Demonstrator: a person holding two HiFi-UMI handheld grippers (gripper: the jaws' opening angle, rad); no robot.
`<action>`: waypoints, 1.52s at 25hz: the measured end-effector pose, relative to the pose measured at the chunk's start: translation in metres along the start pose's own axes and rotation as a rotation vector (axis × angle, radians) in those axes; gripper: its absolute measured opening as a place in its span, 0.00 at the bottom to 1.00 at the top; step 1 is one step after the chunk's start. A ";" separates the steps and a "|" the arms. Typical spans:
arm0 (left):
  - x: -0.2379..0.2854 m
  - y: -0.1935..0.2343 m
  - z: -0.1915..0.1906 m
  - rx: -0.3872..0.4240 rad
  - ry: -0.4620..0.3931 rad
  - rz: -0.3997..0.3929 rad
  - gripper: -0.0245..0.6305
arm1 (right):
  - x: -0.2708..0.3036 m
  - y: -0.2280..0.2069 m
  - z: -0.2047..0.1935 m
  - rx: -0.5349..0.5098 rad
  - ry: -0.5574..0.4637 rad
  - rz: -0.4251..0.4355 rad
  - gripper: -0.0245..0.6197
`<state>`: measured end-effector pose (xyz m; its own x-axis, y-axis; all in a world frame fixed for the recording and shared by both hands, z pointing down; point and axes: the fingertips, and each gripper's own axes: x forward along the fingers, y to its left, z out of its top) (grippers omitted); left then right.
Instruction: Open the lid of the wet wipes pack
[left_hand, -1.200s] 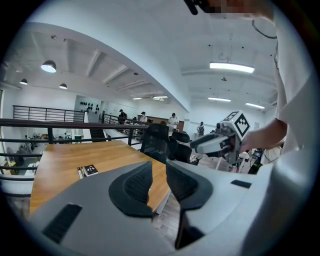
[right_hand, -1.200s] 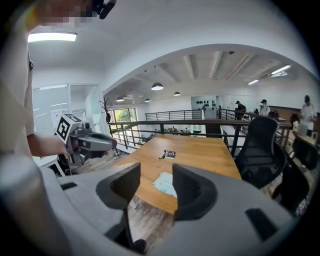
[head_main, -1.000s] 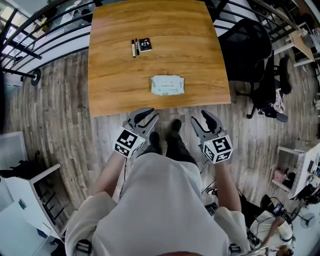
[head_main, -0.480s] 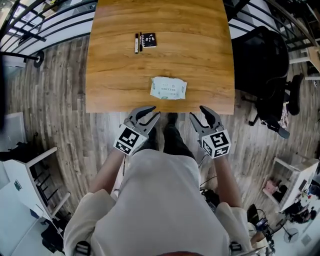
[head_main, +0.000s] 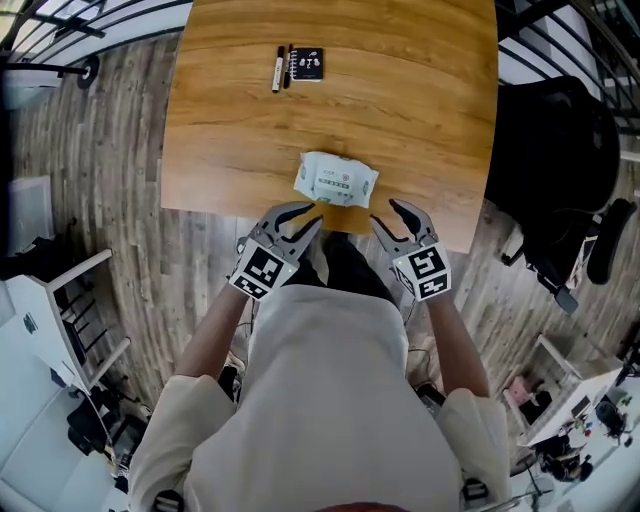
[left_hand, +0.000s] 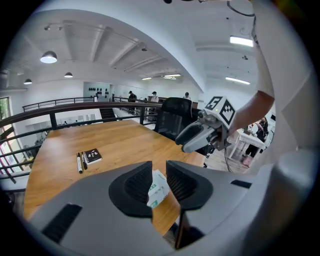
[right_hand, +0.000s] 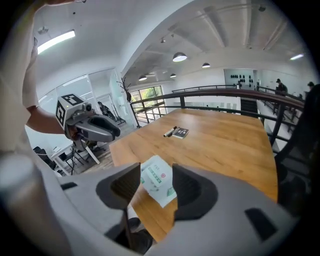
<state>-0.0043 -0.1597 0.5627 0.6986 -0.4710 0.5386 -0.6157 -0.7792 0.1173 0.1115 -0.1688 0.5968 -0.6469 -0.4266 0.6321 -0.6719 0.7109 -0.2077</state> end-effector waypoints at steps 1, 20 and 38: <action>0.006 0.002 -0.003 -0.002 0.010 0.007 0.16 | 0.007 -0.003 -0.003 -0.006 0.009 0.017 0.33; 0.103 0.027 -0.078 0.268 0.211 -0.117 0.18 | 0.110 -0.025 -0.068 -0.097 0.162 0.104 0.32; 0.143 0.016 -0.135 0.725 0.314 -0.264 0.22 | 0.138 -0.025 -0.092 -0.243 0.202 0.125 0.33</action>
<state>0.0362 -0.1839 0.7541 0.5868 -0.1823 0.7890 0.0165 -0.9714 -0.2368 0.0726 -0.1937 0.7577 -0.6179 -0.2252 0.7533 -0.4705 0.8735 -0.1248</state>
